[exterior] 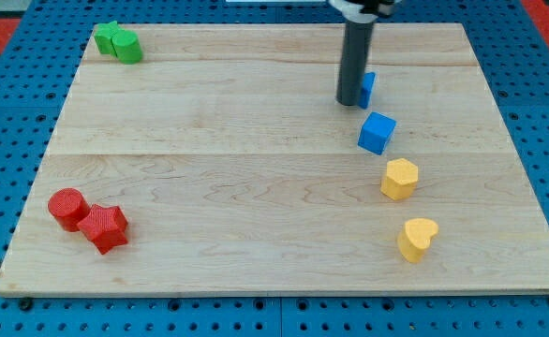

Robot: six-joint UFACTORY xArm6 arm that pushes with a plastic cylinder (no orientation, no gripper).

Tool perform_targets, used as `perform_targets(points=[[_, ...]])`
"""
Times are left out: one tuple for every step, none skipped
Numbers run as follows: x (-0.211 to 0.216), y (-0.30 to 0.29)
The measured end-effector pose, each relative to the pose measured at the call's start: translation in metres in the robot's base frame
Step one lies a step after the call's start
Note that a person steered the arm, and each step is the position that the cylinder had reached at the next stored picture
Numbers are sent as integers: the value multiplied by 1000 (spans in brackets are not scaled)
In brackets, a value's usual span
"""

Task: Separate the red blocks

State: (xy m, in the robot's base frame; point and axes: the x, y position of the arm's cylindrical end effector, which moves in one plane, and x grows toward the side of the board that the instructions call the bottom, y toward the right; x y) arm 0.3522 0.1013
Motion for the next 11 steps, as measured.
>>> perform_targets(points=[[69,-34],[193,-49],[232,-157],[234,-252],[204,-289],[191,-292],[204,-322],[157,-379],[121,-284],[110,-233],[138,-309]])
